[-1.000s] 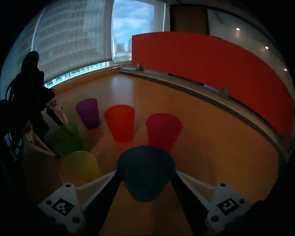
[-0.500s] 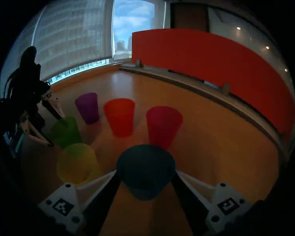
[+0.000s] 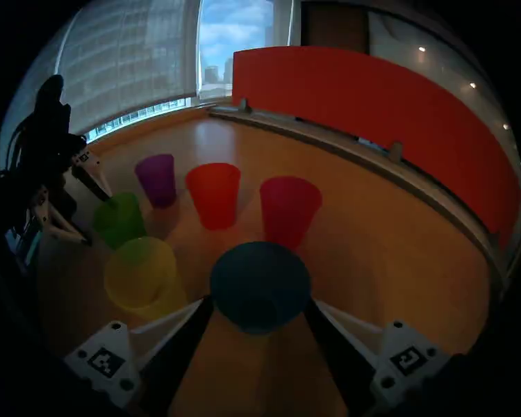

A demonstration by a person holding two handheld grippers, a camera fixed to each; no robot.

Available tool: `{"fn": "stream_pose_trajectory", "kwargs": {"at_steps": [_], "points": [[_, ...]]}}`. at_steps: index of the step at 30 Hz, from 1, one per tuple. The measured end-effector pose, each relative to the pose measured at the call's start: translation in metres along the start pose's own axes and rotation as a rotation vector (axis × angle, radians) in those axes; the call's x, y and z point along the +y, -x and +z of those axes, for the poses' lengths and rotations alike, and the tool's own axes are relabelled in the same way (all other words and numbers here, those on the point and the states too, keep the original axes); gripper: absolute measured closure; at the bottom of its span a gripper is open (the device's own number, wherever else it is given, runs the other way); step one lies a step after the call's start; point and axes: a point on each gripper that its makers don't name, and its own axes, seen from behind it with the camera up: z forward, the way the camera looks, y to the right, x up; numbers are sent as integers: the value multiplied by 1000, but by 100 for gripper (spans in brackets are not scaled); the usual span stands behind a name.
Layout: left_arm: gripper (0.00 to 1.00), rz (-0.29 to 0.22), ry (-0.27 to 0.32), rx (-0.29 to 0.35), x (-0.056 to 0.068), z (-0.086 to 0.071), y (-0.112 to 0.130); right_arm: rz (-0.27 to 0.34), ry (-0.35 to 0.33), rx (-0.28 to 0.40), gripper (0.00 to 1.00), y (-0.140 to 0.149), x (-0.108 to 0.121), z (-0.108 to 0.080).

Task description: Pour water

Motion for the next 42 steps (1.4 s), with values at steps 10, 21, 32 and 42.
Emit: {"fn": "stream_pose_trajectory", "kwargs": {"at_steps": [10, 21, 32, 42], "points": [[12, -33, -60, 52, -8, -22, -4, 17, 37, 35, 0, 5, -3, -32], [12, -54, -205, 150, -34, -47, -11, 84, 125, 92, 0, 5, 5, -63], [12, -119, -386, 284, -72, -78, -23, 155, 230, 196, 0, -11, 14, -91], [12, -165, -495, 393, -89, -97, -37, 195, 370, 303, 1, -23, 27, -111]]}}
